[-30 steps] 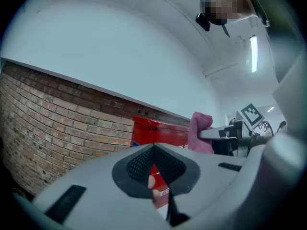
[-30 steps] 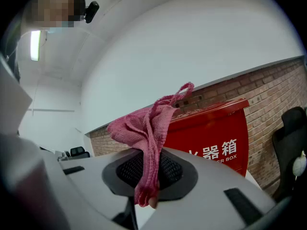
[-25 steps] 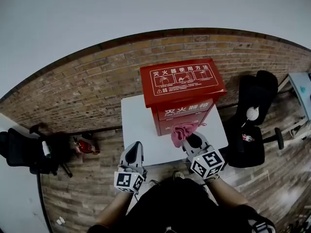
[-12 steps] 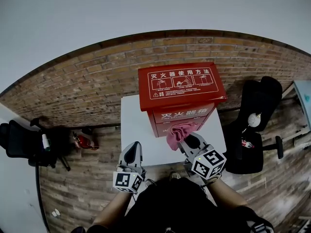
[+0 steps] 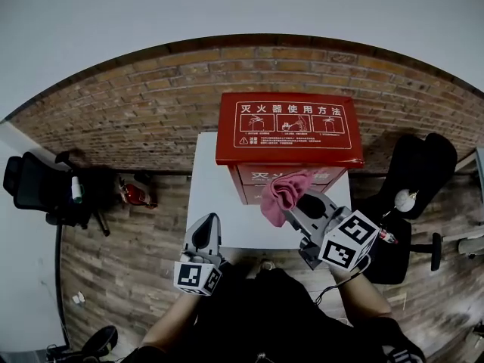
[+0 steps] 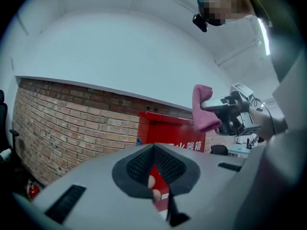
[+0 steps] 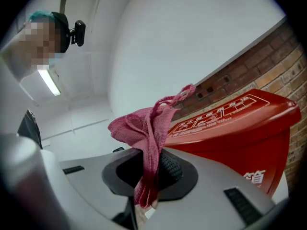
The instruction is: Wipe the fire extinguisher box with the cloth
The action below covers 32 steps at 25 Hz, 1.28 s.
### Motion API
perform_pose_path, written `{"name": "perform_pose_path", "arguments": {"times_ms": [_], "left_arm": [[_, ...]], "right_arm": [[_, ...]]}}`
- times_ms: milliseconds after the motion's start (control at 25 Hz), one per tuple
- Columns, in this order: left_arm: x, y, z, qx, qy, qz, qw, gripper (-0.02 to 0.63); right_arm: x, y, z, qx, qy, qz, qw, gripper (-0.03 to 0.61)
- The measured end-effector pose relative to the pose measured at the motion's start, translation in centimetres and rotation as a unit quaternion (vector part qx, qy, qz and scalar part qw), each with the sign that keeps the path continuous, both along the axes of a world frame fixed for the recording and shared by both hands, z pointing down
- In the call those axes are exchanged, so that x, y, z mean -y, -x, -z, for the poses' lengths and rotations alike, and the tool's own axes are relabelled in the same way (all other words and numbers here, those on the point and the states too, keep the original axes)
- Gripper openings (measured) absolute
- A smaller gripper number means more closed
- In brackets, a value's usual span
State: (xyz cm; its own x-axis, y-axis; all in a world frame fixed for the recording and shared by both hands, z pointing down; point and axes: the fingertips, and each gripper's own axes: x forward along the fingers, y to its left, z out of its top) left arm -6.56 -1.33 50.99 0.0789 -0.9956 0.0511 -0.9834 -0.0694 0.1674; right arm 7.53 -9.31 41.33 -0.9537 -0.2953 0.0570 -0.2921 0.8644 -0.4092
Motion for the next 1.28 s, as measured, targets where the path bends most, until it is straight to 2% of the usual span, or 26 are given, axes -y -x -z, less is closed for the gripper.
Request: {"name": "perform_pose_path", "arguments": {"times_ms": [120,240,480,760,1000,1160,1280], "left_arm": [[0.2,-0.2,-0.2,0.001,0.006,0.004,1.0000,0.034],[0.8,-0.2,0.2,0.000,0.005,0.002,1.0000,0.034],[1.8,1.1,0.3,0.001,-0.003,-0.010,0.9999,0.034],[3.3,4.8,1.1,0.002,-0.019,-0.036,0.9992,0.034],[4.9,8.9,1.6,0.002,-0.026,-0.059,0.9979,0.034],[5.6,11.4,1.8,-0.004,-0.028,-0.074,0.9968,0.034],[6.1,13.3,1.8,-0.009,-0.031,-0.082,0.9961,0.034]], "right_arm": [[0.5,0.2,1.7,0.006,-0.004,0.021,1.000,0.067],[1.5,0.4,3.5,0.006,-0.016,0.022,1.000,0.067],[4.3,2.1,6.3,-0.005,-0.066,-0.024,0.997,0.067],[7.1,5.3,7.7,-0.039,-0.086,-0.068,0.993,0.067],[10.5,7.7,8.2,-0.113,-0.093,-0.094,0.985,0.067],[12.8,10.1,8.7,-0.121,-0.080,-0.113,0.983,0.067],[14.4,12.5,8.9,-0.141,-0.099,-0.134,0.976,0.067]]}}
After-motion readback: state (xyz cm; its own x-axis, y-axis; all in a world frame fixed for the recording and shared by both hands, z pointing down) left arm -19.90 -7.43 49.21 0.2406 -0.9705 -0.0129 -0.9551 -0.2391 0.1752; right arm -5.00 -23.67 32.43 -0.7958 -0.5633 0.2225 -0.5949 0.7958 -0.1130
